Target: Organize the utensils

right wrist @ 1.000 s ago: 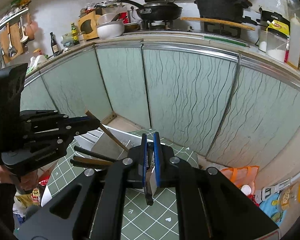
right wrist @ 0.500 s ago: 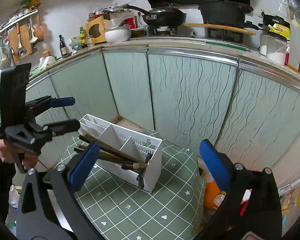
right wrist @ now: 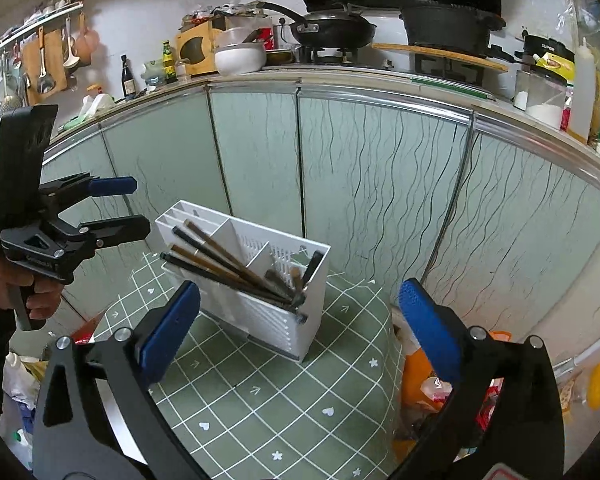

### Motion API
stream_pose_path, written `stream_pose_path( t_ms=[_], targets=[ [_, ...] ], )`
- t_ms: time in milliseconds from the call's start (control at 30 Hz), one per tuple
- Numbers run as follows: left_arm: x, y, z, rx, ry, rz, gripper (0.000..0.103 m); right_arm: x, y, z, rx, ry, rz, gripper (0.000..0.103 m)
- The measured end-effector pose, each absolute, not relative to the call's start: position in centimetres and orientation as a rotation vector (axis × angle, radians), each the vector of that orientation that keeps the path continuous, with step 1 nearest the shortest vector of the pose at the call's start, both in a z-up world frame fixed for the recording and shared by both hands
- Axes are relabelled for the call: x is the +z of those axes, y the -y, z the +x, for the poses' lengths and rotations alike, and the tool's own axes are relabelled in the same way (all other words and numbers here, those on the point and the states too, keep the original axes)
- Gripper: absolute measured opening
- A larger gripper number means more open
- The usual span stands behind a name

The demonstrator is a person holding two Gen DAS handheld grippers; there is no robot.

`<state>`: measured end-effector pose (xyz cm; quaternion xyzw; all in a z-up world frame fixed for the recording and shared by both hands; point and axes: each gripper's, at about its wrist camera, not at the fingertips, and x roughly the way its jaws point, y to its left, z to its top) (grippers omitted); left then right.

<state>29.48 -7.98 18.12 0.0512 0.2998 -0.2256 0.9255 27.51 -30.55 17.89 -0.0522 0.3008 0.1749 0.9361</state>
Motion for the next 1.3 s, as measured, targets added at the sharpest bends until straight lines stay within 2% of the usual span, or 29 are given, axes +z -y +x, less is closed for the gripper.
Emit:
stream_pose_path(
  t_ms=[733, 1300],
  targets=[
    [15.1, 6.5, 16.2, -0.225, -0.556, 0.185, 0.099, 12.8, 28.7, 15.6, 0.164, -0.604, -0.150, 0.096],
    [12.5, 4.1, 8.8, -0.108, -0.552, 0.112, 0.099, 9.0, 26.8, 8.8, 0.059, -0.598, -0.154, 0.096]
  ],
)
